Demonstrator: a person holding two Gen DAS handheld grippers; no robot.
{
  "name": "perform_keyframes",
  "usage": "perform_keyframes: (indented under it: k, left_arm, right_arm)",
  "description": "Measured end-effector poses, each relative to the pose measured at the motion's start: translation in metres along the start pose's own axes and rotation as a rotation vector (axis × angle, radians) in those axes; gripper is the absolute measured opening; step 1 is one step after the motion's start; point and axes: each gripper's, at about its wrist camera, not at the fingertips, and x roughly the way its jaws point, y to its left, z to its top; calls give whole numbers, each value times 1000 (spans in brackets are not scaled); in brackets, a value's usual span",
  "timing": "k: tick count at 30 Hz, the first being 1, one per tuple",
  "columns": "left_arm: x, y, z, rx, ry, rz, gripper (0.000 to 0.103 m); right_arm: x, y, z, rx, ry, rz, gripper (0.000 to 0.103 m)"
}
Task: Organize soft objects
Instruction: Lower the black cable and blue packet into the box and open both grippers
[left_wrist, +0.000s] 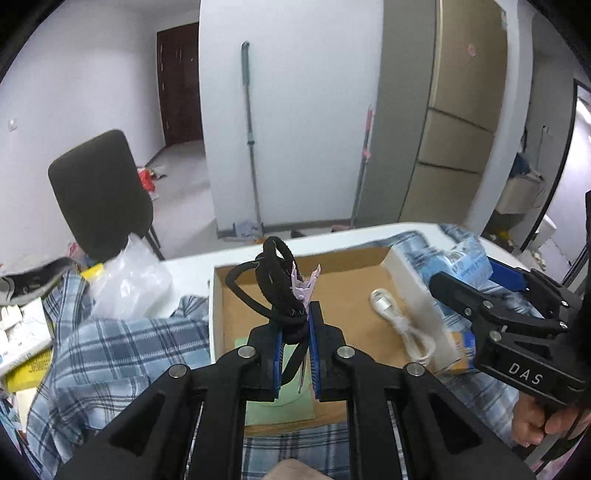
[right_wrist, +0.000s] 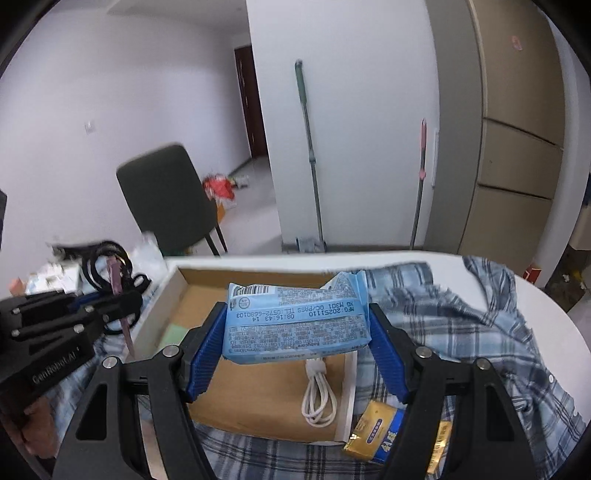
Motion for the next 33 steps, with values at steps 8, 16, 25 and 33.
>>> perform_keyframes:
  k: [8,16,25,33]
  left_arm:
    - [28,14,-16,-32,70,-21,13]
    - [38,23,-19,-45,101,-13,13]
    - [40,18,-20,-22,111,9,24]
    - [34,20,-17,-31,93,23,35]
  right_arm:
    - [29,11,-23,-50,93,25,72]
    - [38,21,-34,-89,130,36,73]
    - [44,25,-39,-112,159,34,76]
    - [39,26,-38,-122,155,25,78]
